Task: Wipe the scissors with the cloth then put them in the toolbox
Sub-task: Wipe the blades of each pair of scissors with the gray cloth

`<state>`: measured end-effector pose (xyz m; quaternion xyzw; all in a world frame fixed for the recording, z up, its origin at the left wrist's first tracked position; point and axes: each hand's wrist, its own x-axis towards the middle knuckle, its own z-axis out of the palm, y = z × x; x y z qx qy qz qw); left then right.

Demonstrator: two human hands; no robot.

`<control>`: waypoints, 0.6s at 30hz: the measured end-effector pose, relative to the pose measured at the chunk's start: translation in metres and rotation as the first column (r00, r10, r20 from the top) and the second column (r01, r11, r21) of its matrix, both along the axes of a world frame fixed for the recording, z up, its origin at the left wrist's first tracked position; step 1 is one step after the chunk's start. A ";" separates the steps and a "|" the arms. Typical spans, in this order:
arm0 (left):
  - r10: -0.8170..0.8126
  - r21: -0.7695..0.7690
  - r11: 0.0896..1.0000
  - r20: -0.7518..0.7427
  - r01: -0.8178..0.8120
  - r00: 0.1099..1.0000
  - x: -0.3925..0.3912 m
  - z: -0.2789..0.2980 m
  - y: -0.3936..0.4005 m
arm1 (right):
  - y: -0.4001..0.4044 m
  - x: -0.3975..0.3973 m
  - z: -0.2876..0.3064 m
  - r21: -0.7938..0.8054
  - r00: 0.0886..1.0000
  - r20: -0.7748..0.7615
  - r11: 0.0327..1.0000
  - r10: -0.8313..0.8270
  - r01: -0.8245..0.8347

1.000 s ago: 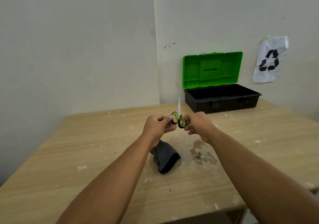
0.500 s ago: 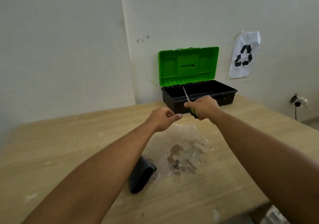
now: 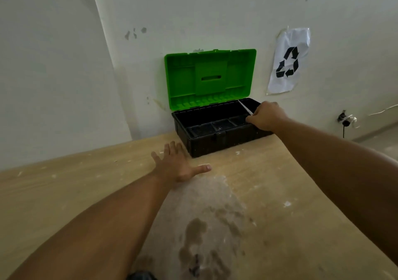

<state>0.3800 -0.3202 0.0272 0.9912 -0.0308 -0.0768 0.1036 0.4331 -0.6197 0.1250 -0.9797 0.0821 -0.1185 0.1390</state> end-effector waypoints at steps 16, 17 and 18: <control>-0.043 0.113 0.993 0.015 0.041 0.999 0.013 -0.027 -0.007 | -0.033 0.118 -0.028 -0.225 0.960 -0.267 0.974 -0.089 0.028; -0.044 0.114 0.993 0.014 0.042 0.999 0.013 -0.026 -0.007 | -0.031 0.122 -0.027 -0.233 0.953 -0.289 0.972 -0.089 0.020; -0.045 0.113 0.993 0.012 0.043 0.999 0.012 -0.026 -0.007 | -0.028 0.126 -0.026 -0.246 0.949 -0.306 0.969 -0.083 0.005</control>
